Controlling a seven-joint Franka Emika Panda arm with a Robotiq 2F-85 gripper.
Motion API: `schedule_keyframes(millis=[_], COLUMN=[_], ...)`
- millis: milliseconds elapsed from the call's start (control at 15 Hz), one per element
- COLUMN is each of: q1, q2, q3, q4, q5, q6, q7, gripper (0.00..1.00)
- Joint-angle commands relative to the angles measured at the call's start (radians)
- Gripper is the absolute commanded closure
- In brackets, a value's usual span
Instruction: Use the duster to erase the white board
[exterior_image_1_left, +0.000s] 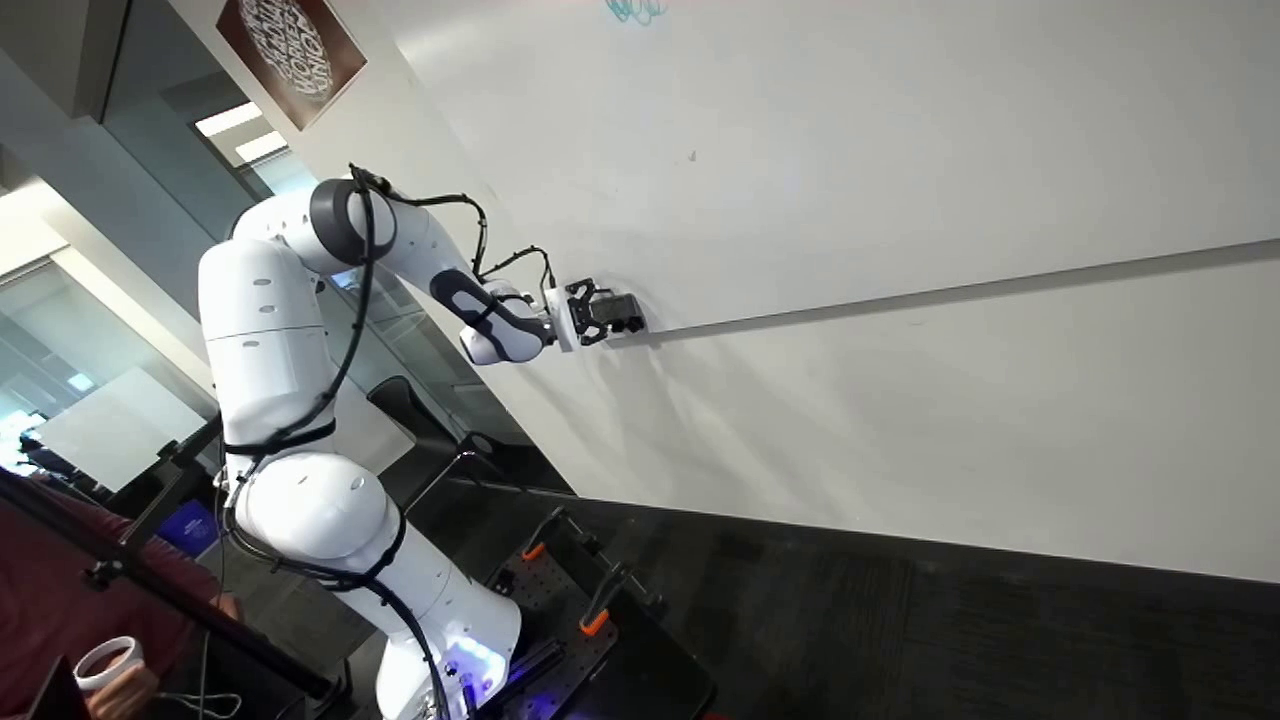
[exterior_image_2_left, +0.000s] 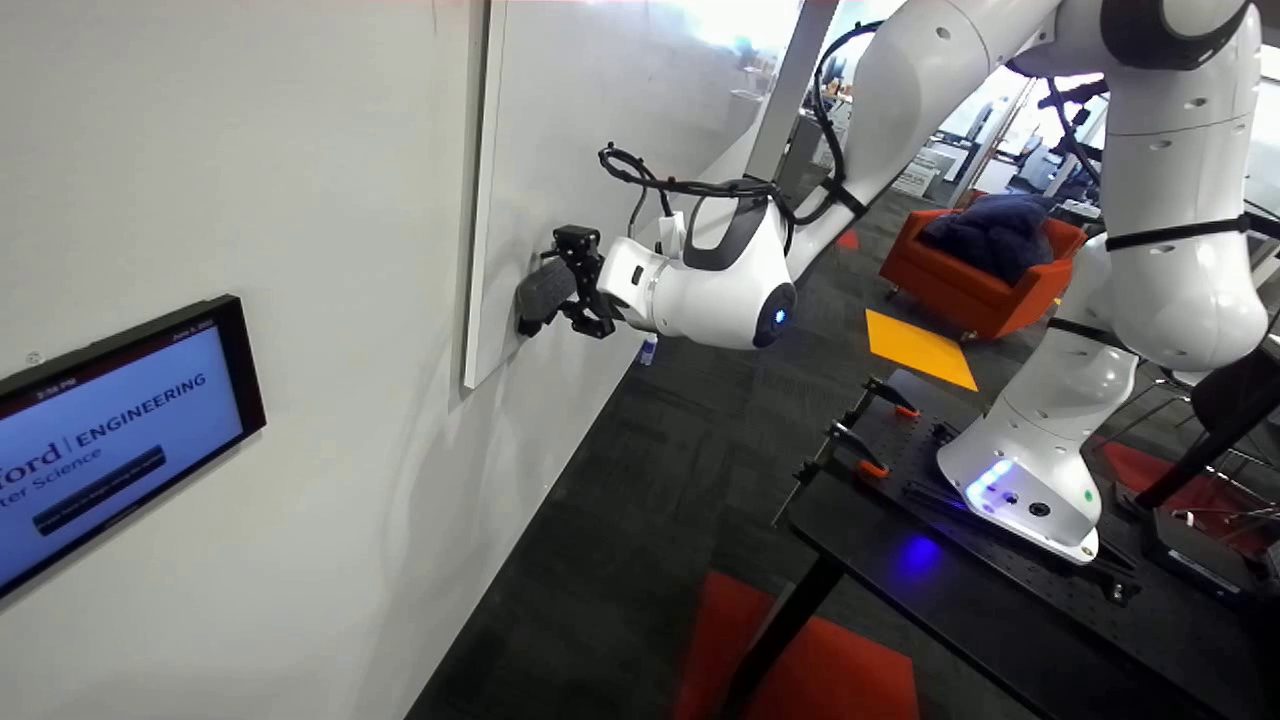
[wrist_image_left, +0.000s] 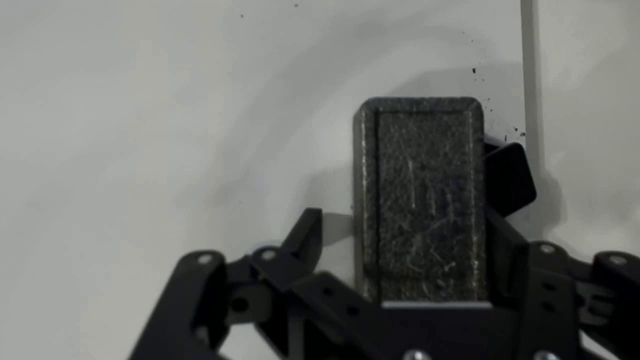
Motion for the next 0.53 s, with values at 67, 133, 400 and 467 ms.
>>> schedule_keyframes(millis=[67, 133, 400, 467], q1=[0.001, 0.000, 0.007, 0.009], q2=[0.030, 0.032, 0.028, 0.023], q3=[0.005, 0.006, 0.006, 0.006], q4=[0.055, 0.057, 0.043, 0.036], q5=[0.021, 0.025, 0.052, 0.062], q6=[-0.030, -0.024, -0.034, -0.038], q7=[-0.018, -0.024, -0.045, -0.052], gripper=[0.00, 0.00, 0.00, 0.00])
